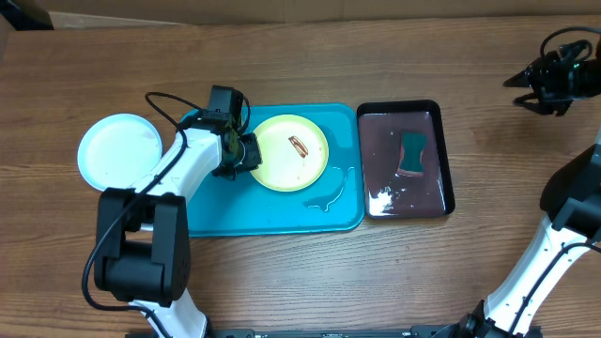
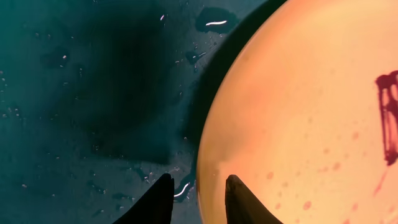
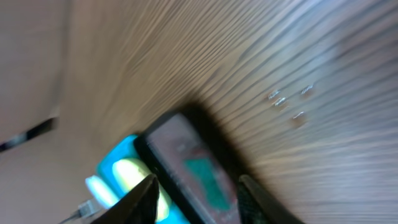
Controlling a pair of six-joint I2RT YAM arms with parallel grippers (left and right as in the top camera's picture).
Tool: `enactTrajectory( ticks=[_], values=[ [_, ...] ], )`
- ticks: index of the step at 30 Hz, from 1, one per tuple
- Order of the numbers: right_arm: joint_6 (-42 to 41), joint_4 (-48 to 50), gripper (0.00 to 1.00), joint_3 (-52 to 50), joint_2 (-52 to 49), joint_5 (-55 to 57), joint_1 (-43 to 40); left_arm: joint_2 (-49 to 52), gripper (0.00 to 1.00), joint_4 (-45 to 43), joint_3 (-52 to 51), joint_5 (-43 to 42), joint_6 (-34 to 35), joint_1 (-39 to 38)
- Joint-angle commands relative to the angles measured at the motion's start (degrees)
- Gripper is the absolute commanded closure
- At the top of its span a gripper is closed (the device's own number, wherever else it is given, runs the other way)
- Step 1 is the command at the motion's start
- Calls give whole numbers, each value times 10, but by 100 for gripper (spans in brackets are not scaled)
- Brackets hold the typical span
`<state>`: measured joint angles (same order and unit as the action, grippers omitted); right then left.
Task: Clean dirty plates on tray and stack at the side
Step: 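Lower the right gripper into the black tray and grasp the sponge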
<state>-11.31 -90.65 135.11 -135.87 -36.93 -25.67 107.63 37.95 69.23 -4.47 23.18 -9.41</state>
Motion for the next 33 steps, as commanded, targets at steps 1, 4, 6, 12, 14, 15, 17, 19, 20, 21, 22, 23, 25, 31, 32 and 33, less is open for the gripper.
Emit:
enactTrajectory(
  ticks=[1,4,6,12,14,15,17,19,20,21,22,23,25,31,32,33],
  values=[
    [49,-29,55,15,53,-33,16,16,71,-3,-6,-5,-3,-4],
    [80,-64,48,14,78,59,51,16,71,-6,-6,-5,-3,-4],
    [74,-64,43,6,94,134,87,16,71,-9,-6,-5,-3,-4],
    [53,-64,29,-5,99,240,209,16,71,-11,-6,-5,-5,-4],
    [34,-64,29,-22,99,275,245,16,71,-11,-6,-4,-8,-4],
    [21,-64,29,-35,99,299,263,16,71,-11,-6,-5,-10,-4],
    [-3,-64,29,-63,99,335,291,16,71,-11,-6,-5,-9,-4],
    [-23,-64,28,-98,99,358,314,16,71,-12,-6,-5,-9,-4],
    [-28,-64,28,-115,99,361,320,16,71,-12,-6,-5,-9,-4],
    [-37,-62,28,-131,99,360,326,16,71,-12,-6,-5,-9,-4],
    [-47,-53,28,-154,98,360,331,16,71,-12,-6,-5,-9,-4],
    [-51,-43,28,-171,98,363,334,16,71,-12,-6,-5,-9,-4],
    [-53,-14,28,-211,98,367,340,16,71,-12,-6,-5,-9,-4],
    [-52,78,28,-309,98,369,347,16,71,-11,-6,-5,-9,-4],
    [-52,101,28,-328,98,369,347,16,71,-11,-6,-5,-9,-4],
    [-52,116,28,-340,98,369,347,16,71,-11,-6,-5,-9,-4]
  ],
)
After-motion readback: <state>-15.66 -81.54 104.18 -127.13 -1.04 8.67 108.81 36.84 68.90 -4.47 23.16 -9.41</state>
